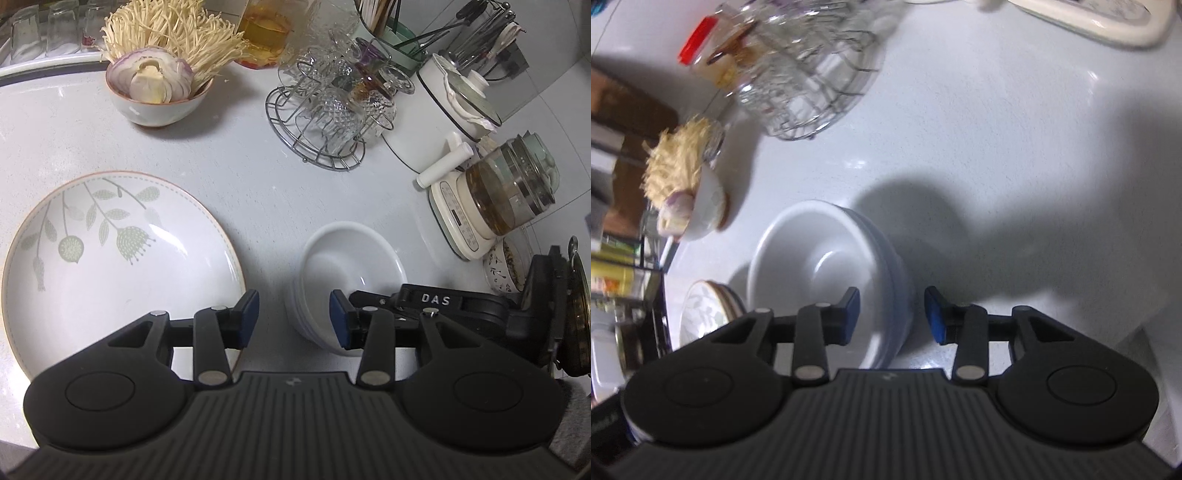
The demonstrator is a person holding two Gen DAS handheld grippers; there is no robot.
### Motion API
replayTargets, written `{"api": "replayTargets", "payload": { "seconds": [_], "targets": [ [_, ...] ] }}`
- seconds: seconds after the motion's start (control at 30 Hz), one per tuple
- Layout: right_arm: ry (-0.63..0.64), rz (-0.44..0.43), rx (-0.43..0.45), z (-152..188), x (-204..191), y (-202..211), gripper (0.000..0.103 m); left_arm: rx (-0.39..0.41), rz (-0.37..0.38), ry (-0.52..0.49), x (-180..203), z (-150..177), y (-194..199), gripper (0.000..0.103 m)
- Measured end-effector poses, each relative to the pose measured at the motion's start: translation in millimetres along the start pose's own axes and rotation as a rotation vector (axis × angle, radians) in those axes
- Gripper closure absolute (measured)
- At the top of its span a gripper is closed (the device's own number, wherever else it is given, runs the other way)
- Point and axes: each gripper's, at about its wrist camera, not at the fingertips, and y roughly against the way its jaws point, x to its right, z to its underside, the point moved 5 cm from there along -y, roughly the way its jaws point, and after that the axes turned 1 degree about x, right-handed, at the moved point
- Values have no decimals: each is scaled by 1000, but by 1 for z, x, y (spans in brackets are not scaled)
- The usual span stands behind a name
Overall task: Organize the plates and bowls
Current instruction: 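Lower the white bowl into the nested blue bowls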
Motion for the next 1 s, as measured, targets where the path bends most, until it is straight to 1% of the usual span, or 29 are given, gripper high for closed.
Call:
{"api": "replayTargets", "payload": {
  "seconds": [0.03, 0.1, 0.17, 0.37, 0.5, 0.57, 0.67, 0.77, 0.87, 1.0],
  "targets": [
    [-22, -9, 0, 1, 2, -1, 72, 0, 1, -3, 1, 1, 1, 55],
    [-53, -22, 7, 1, 5, 1, 72, -1, 1, -4, 4, 3, 1, 55],
    [-69, -20, 7, 1, 7, 2, 78, -10, 7, 0, 8, 6, -1, 55],
    [-57, -4, 11, 0, 13, 9, 79, -42, -8, -1, 21, 17, -13, 55],
    [-46, -1, 3, -2, 20, 14, 80, -47, -46, 2, 33, 16, -19, 50],
    [-30, -3, -4, -3, 23, 17, 80, -43, -21, 3, 42, 16, -24, 46],
    [-2, 16, -5, -4, 28, 19, 80, -53, -33, -17, 52, 18, -36, 46],
    [-18, 16, -17, -4, 36, 21, 81, -56, -43, 5, 54, 21, -47, 46],
    [-5, 18, -19, -4, 38, 23, 81, -77, -54, 29, 51, 26, -60, 46],
    [9, 5, -23, -4, 36, 29, 81, -68, -64, 50, 48, 30, -68, 47]
  ]
}}
